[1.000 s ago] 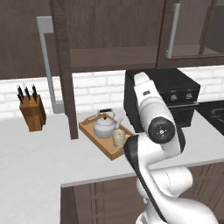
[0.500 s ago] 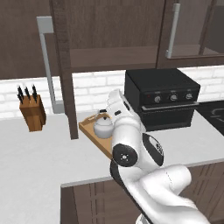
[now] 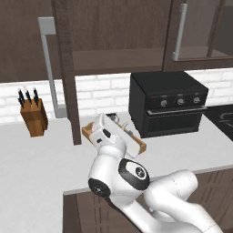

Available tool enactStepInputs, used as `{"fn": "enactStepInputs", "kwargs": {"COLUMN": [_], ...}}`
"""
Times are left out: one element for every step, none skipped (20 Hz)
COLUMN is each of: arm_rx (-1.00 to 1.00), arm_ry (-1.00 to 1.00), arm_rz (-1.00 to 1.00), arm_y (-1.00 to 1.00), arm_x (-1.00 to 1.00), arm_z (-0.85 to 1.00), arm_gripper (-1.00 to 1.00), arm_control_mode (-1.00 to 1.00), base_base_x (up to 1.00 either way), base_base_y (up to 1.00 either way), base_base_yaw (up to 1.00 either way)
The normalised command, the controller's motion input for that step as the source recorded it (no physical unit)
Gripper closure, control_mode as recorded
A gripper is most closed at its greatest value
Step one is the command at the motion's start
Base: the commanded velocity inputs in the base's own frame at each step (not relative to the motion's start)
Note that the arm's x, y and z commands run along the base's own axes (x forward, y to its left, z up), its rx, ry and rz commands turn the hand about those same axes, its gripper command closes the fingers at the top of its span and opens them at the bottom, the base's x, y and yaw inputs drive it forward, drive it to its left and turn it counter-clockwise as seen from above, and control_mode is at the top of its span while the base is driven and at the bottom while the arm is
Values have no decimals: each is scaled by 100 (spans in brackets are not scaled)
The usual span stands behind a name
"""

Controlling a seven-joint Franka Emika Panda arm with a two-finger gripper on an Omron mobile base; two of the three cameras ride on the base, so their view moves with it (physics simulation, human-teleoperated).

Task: Pick the kettle from the counter and place it on the tray. Then pick the mug from the cabinet and place it on the tray. Then close the cabinet doors.

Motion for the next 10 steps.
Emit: {"fn": "enactStepInputs", "kwargs": {"arm_rx": [-10,-9,-9,-10,-9,-9,-8,-7,-6,-5], "arm_ry": [-5,-5,-4,-2,0,0,0,0,0,0], "arm_rz": [-12,-10,-8,-7,-6,-6,-6,-7,-7,-8], "arm_y": [63,74,82,83,79,80,81,80,80,81], "arm_x": [0,0,0,0,0,0,0,0,0,0], "arm_z": [0,0,0,-1,-1,0,-1,-12,-14,-10], "arm_gripper": [-100,-100,-100,-100,-100,-100,-100,-100,-100,-100], "arm_control_mode": [-100,-100,-100,-100,-100,-100,-100,-100,-100,-100], "base_base_x": [0,0,0,0,0,0,0,0,0,0], "base_base_y": [0,0,0,0,0,0,0,0,0,0], "base_base_yaw": [0,0,0,0,0,0,0,0,0,0]}}
